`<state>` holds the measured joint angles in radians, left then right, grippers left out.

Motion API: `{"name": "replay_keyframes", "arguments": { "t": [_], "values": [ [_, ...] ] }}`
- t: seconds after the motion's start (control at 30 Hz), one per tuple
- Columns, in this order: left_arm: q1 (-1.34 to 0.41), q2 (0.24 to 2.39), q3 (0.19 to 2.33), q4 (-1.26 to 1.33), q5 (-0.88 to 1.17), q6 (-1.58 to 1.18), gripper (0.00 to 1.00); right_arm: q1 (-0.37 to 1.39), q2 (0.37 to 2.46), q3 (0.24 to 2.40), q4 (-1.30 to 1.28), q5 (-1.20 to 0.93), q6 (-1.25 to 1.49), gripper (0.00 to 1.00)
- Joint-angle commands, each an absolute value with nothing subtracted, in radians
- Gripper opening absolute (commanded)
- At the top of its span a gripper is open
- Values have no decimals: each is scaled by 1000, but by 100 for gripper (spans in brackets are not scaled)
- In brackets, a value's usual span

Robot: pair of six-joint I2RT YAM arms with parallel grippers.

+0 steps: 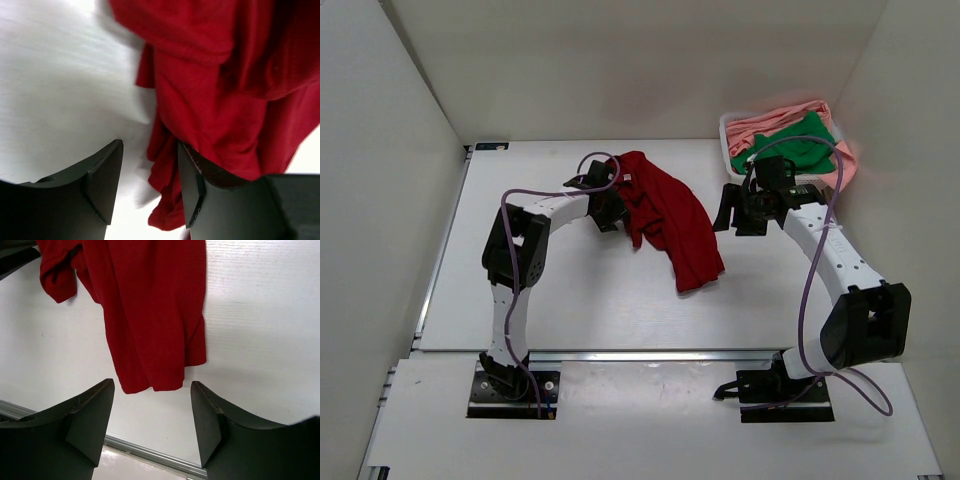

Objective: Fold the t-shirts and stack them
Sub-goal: Flatten out the tshirt

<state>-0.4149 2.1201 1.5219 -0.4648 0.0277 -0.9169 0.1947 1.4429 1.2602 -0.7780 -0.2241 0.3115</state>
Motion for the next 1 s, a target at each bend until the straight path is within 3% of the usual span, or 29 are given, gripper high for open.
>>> {"name": "replay_keyframes", "arguments": {
  "t": [0.0, 0.13, 0.27, 0.33, 0.53, 0.7, 0.97],
  "values": [
    [-431, 2144, 1551, -411, 75, -953, 59, 201, 1440, 1249, -773, -239, 316, 60],
    [-456, 2177, 1601, -419, 92, -959, 54, 213, 1430, 1239, -775, -233, 327, 61],
    [-465, 2198, 1623, -431, 120, -948, 9, 219, 1425, 1223, -776, -248, 333, 61],
    [-454, 2177, 1603, -442, 120, -951, 0, 224, 1422, 1218, -778, -264, 331, 61],
    [-394, 1976, 1592, -572, 9, -888, 0, 342, 1428, 1166, -762, -313, 272, 61],
    [-287, 1716, 1470, -615, 31, -913, 0, 436, 1465, 1091, -675, -258, 255, 63],
    [-238, 1454, 1397, -727, 12, -871, 0, 451, 1669, 1121, -571, -225, 124, 68]
  ]
}}
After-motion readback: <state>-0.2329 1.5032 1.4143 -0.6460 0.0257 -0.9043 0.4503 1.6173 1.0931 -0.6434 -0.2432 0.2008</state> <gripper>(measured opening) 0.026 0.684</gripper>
